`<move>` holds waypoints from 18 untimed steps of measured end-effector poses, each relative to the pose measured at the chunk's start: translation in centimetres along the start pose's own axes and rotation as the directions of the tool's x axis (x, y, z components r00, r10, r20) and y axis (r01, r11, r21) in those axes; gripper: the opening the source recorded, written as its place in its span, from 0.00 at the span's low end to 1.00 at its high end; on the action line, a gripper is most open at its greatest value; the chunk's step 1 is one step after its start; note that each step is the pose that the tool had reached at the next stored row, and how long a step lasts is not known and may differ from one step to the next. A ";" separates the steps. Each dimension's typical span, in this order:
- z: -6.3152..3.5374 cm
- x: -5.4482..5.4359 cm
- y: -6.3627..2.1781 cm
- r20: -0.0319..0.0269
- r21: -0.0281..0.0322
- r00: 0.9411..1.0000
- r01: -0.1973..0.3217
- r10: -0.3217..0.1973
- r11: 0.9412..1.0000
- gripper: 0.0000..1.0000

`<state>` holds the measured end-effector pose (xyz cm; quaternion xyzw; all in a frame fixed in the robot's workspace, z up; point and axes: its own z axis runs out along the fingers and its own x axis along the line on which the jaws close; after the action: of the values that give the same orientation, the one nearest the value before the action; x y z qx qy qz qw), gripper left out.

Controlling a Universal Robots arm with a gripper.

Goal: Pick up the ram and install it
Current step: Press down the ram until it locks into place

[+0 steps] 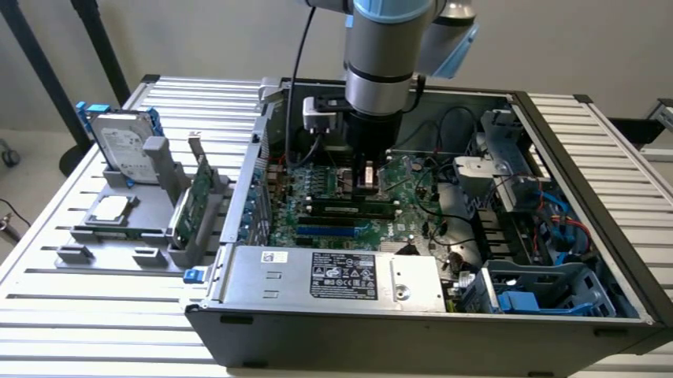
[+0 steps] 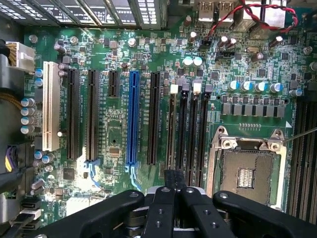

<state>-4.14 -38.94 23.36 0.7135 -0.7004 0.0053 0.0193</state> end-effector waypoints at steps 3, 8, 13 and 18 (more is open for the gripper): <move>0.25 0.0 0.00 0.000 0.000 1.000 -0.002 0.002 1.000 0.11; 0.74 0.0 -0.01 0.000 0.000 1.000 -0.004 0.004 1.000 0.11; -0.56 0.1 0.01 0.002 -0.002 1.000 -0.004 0.004 1.000 0.11; -1.64 0.2 0.04 0.003 -0.004 1.000 -0.004 0.004 1.000 0.11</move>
<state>-4.14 -39.13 25.01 0.7120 -0.7019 0.0030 0.0196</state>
